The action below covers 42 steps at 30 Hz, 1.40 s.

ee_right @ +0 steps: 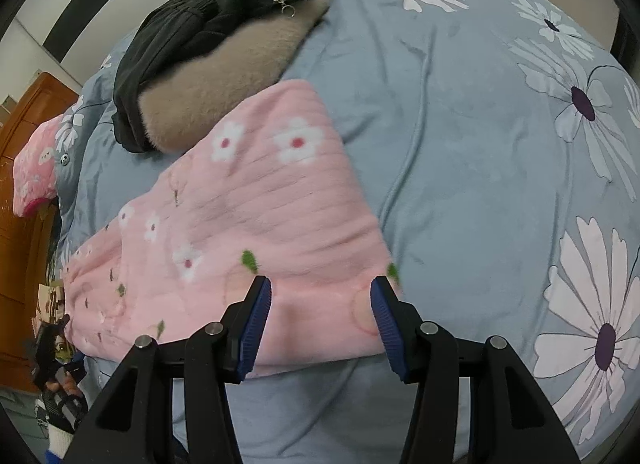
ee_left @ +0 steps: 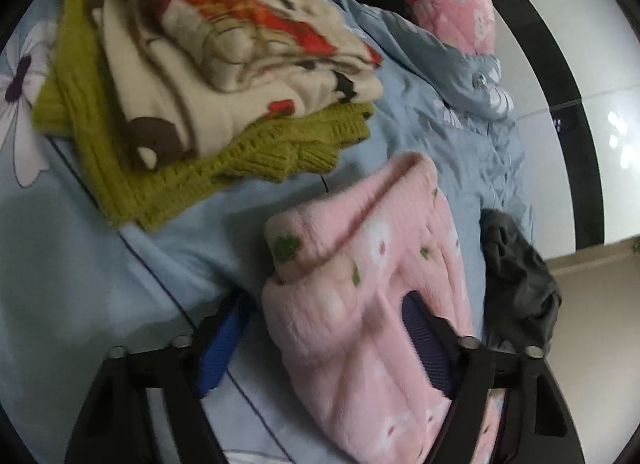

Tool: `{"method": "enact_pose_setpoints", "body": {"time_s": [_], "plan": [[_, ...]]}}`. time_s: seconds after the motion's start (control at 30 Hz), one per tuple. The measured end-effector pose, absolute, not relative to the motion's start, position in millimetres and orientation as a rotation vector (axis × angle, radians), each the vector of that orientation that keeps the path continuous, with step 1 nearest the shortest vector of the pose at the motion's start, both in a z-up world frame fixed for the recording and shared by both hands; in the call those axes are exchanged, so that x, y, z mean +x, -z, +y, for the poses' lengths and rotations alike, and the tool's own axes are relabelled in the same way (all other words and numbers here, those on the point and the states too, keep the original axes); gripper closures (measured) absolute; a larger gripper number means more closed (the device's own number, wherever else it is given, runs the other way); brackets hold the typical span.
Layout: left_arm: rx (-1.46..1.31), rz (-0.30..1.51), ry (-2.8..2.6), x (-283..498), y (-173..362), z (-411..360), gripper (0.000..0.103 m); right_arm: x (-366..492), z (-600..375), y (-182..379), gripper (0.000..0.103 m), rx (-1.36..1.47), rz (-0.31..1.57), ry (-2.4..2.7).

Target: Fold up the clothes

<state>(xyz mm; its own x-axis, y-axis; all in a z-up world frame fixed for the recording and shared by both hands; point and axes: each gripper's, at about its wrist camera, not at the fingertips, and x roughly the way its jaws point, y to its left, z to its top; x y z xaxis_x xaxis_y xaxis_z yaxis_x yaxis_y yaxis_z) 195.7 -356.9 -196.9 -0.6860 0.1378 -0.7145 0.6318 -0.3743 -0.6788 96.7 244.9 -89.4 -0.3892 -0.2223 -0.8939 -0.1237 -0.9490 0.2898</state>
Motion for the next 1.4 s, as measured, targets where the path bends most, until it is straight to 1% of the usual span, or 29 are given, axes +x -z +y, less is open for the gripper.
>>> {"method": "enact_pose_setpoints", "body": {"time_s": [0.03, 0.1, 0.17, 0.2, 0.27, 0.33, 0.5, 0.63, 0.73, 0.83, 0.9, 1.0, 1.1, 1.2, 1.27, 1.33, 1.37, 1.4], "plan": [[1.034, 1.503, 2.114, 202, 195, -363, 0.066, 96, 245, 89, 0.050, 1.703, -0.484, 2.520], [1.038, 1.448, 2.143, 202, 187, -360, 0.073, 96, 246, 87, 0.050, 1.698, -0.488, 2.516], [1.029, 1.403, 2.186, 202, 174, -355, 0.076, 98, 249, 86, 0.050, 1.685, -0.502, 2.516], [1.013, 1.388, 2.228, 202, 163, -351, 0.080, 100, 252, 85, 0.050, 1.676, -0.514, 2.517], [0.990, 1.303, 2.329, 198, 132, -339, 0.080, 102, 258, 84, 0.050, 1.655, -0.547, 2.519], [0.982, 1.169, 2.448, 187, 97, -320, 0.080, 103, 263, 84, 0.050, 1.633, -0.583, 2.520], [0.948, 0.859, 2.791, 149, -3, -234, 0.080, 107, 276, 84, 0.050, 1.576, -0.669, 2.510], [0.948, 0.643, 3.026, 125, -56, -148, 0.080, 111, 285, 82, 0.050, 1.523, -0.735, 2.507], [1.015, 0.529, 3.149, 105, -69, -80, 0.080, 114, 295, 81, 0.050, 1.485, -0.774, 2.506], [1.151, 0.459, 3.199, 85, -61, -16, 0.080, 118, 310, 80, 0.050, 1.448, -0.833, 2.509], [1.261, 0.443, 3.217, 77, -46, 22, 0.080, 123, 323, 79, 0.050, 1.428, -0.877, 2.523], [1.474, 0.371, 3.179, 69, -8, 82, 0.080, 130, 345, 81, 0.050, 1.413, -0.950, 2.541], [1.634, 0.318, 3.128, 73, 27, 120, 0.081, 137, 362, 86, 0.050, 1.421, -1.013, 2.552], [1.808, 0.215, 3.067, 86, 65, 154, 0.080, 144, 374, 89, 0.050, 1.424, -1.055, 2.561], [1.929, 0.112, 3.005, 91, 85, 169, 0.080, 145, 378, 93, 0.050, 1.437, -1.066, 2.556], [2.022, 0.042, 2.943, 94, 102, 176, 0.074, 144, 379, 96, 0.050, 1.446, -1.074, 2.546], [2.045, 0.047, 2.930, 95, 106, 176, 0.072, 143, 379, 96, 0.050, 1.447, -1.075, 2.541], [2.061, 0.062, 2.921, 95, 108, 174, 0.064, 142, 378, 96, 0.050, 1.446, -1.073, 2.536]]}}
